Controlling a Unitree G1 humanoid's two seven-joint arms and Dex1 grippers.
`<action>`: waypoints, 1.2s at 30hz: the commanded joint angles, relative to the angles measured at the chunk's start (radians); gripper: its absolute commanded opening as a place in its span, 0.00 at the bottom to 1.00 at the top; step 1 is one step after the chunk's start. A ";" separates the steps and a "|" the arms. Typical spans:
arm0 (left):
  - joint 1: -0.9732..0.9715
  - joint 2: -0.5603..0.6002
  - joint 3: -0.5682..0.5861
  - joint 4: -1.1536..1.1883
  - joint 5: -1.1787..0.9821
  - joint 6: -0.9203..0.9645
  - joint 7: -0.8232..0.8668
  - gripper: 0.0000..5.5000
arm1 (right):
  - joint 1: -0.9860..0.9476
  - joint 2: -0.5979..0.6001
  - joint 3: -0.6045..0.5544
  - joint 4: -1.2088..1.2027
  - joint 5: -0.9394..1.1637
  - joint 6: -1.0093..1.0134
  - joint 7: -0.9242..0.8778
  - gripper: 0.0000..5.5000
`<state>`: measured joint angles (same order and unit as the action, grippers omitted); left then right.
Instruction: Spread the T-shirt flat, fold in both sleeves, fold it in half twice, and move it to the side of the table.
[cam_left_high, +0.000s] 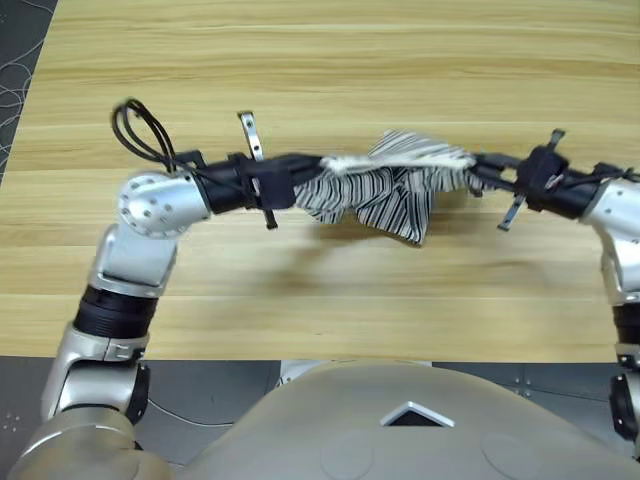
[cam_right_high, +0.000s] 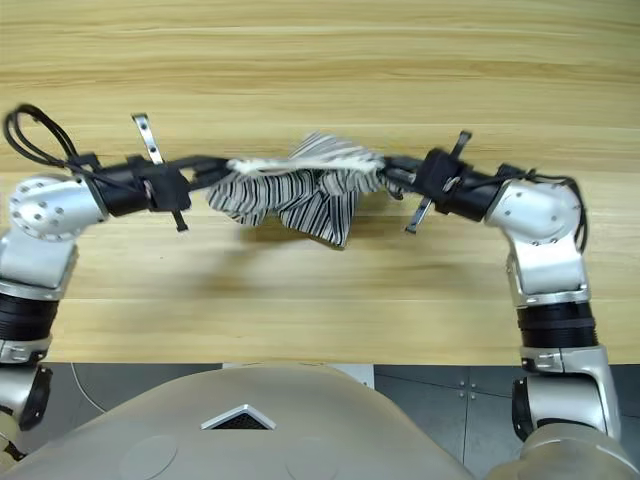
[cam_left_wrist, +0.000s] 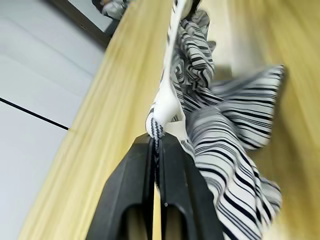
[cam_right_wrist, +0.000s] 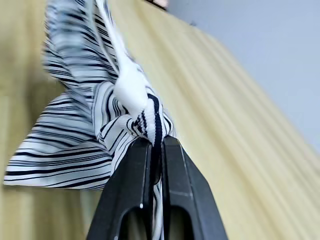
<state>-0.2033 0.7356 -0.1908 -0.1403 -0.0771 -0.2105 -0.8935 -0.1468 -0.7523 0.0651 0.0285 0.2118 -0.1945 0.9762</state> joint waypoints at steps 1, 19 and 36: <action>-0.139 0.026 0.057 0.103 -0.021 0.027 -0.033 0.02 | -0.068 -0.085 -0.029 0.009 0.062 0.078 0.130 0.02; 0.295 0.271 0.497 -0.473 -0.580 0.311 -0.358 0.02 | 0.157 -0.172 -0.659 -0.476 0.840 0.438 0.416 0.02; 0.427 0.217 0.959 -0.594 -0.730 0.304 -0.375 0.02 | 0.278 -0.038 -0.280 -0.287 0.219 0.140 0.360 0.02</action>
<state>0.2054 0.9401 0.7759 -0.7480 -0.8088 0.0743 -1.2523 0.1124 -0.7915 -0.2364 -0.2782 0.4723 -0.0369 1.3515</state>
